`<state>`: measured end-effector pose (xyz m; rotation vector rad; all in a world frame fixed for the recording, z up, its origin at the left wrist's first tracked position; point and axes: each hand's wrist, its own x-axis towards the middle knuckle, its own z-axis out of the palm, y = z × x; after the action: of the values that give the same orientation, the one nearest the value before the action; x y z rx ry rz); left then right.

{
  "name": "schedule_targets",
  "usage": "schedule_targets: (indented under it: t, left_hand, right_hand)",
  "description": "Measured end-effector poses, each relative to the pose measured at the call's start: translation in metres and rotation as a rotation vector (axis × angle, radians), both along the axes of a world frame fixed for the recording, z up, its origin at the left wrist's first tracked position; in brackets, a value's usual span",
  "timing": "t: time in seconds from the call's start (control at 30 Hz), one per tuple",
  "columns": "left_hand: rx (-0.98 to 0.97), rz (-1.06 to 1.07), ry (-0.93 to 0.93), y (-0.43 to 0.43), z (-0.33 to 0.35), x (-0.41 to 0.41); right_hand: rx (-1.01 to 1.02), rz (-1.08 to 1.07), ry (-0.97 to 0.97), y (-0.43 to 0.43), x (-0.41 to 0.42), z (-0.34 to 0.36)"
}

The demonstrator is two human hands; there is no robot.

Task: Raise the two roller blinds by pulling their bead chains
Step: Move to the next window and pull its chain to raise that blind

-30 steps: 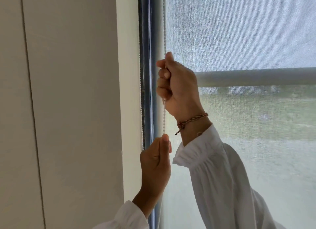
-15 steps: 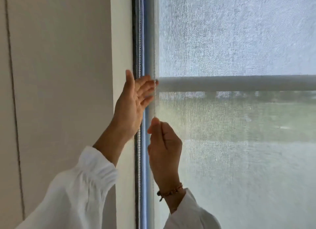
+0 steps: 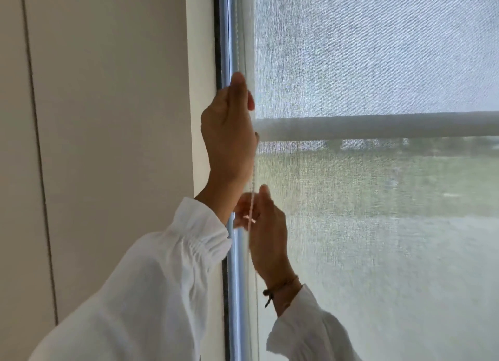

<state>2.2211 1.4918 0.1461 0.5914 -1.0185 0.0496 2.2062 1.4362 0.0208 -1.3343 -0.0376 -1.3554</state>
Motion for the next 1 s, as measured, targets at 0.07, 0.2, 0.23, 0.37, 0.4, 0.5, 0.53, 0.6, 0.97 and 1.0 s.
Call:
schedule_targets:
  t: [0.07,0.2,0.23,0.37,0.4,0.5,0.53,0.6,0.97,1.0]
  left_hand:
    - [0.028,0.056,-0.037,0.001,-0.015,0.004]
    - [0.093,0.115,-0.057,0.002,-0.063,0.015]
    - [0.116,0.111,-0.051,0.002,-0.075,0.016]
    - [0.232,0.086,-0.034,0.004,-0.115,0.011]
    - [0.249,0.097,-0.042,0.006,-0.122,0.009]
    - [0.265,0.132,-0.090,0.011,-0.143,0.007]
    - [0.260,0.144,-0.113,0.012,-0.150,0.009]
    - [0.249,0.184,-0.186,0.015,-0.164,0.016]
    - [0.447,-0.241,-0.128,0.005,-0.115,0.041]
    - [0.420,-0.272,-0.124,0.005,-0.097,0.041]
  right_hand:
    - [0.041,0.068,-0.047,-0.004,-0.004,0.016]
    - [0.027,0.159,-0.092,-0.002,-0.015,0.050]
    - [0.013,0.173,-0.094,0.001,-0.017,0.058]
    - [-0.030,0.154,-0.061,0.021,-0.015,0.086]
    - [-0.041,0.150,-0.055,0.026,-0.014,0.092]
    - [-0.060,0.107,-0.047,0.038,-0.016,0.110]
    - [-0.062,0.074,-0.036,0.040,-0.017,0.114]
    - [-0.052,0.019,-0.015,0.042,-0.018,0.117]
    - [-0.280,-0.637,-0.117,0.042,-0.028,0.076]
    - [-0.280,-0.660,-0.112,0.042,-0.028,0.068]
